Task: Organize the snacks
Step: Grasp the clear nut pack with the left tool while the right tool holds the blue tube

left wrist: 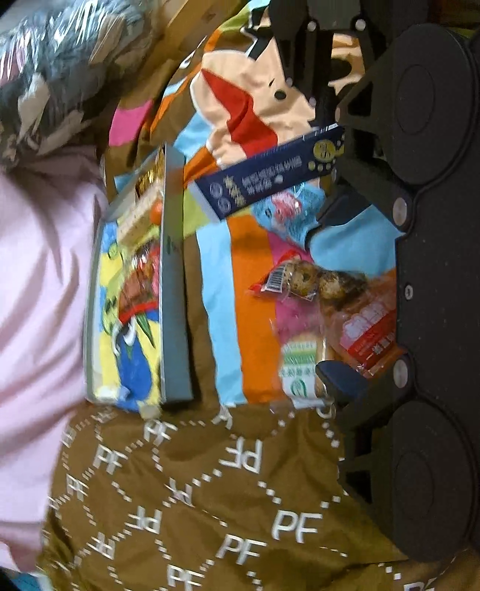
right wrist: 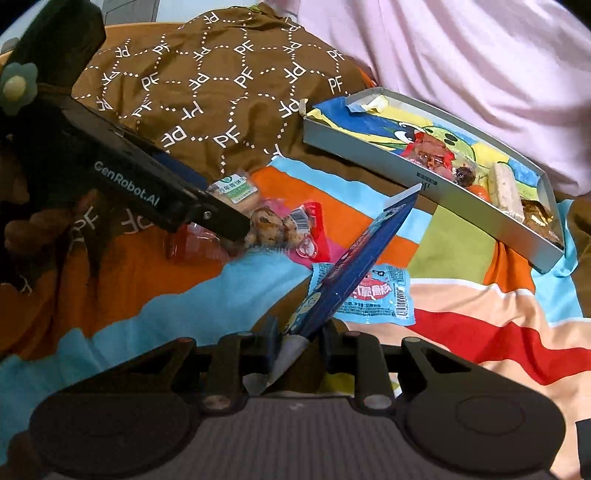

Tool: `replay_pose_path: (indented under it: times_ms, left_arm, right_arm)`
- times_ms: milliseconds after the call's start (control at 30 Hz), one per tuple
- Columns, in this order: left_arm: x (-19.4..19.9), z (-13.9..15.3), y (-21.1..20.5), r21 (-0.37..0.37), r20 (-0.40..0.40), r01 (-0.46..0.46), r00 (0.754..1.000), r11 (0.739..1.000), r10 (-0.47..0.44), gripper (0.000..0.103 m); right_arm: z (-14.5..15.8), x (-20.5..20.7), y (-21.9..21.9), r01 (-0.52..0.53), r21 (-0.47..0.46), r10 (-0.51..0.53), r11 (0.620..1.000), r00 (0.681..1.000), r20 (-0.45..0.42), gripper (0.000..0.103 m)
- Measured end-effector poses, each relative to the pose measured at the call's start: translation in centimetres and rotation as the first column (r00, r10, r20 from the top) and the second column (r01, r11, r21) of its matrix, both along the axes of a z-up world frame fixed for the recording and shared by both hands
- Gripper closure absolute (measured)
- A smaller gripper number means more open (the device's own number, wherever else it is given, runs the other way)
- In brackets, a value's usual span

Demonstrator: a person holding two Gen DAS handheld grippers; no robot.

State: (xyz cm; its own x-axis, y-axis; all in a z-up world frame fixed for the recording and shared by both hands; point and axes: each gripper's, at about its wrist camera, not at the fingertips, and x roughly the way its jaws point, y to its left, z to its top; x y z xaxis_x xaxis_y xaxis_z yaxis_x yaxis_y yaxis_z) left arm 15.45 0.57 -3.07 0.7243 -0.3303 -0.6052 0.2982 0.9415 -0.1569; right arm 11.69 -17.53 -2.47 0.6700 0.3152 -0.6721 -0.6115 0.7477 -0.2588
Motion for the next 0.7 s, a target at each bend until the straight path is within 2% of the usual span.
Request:
replay_pose_path:
  times_ms: [133,300,433,600,700]
  left_arm:
    - [-0.7,0.6,-0.9,-0.009,0.013,0.032,0.999,0.999,-0.032,0.022]
    - [-0.7,0.6,-1.1,-0.055,-0.015,0.043,0.999,0.998,-0.043,0.025]
    - [-0.7,0.2,-1.5,-0.027,-0.021,0.049,0.999,0.998,-0.05,0.025]
    - [-0.2,-0.5,-1.4,-0.031,-0.046,0.06,0.997,0.998,-0.061,0.028]
    - [0.3,-1.0,-1.8,-0.001,-0.047,0.05,0.998,0.999,-0.05,0.03]
  right_arm:
    - [0.3,-0.1,-0.2,0.005,-0.011,-0.005,1.0,1.0,0.022,0.076]
    - [0.6,-0.1,-0.8,-0.013,-0.021,0.013,1.0,1.0,0.011,0.076]
    - [1.0,-0.2,-1.5,-0.028,-0.019,0.028,0.999,1.0,-0.005,0.078]
    - [0.8,0.0,-1.6,-0.042,-0.044,0.041,0.998,0.999,-0.027,0.079]
    - [0.5,0.0,-1.4,-0.038,-0.05,0.036,0.998,0.999,-0.026,0.079]
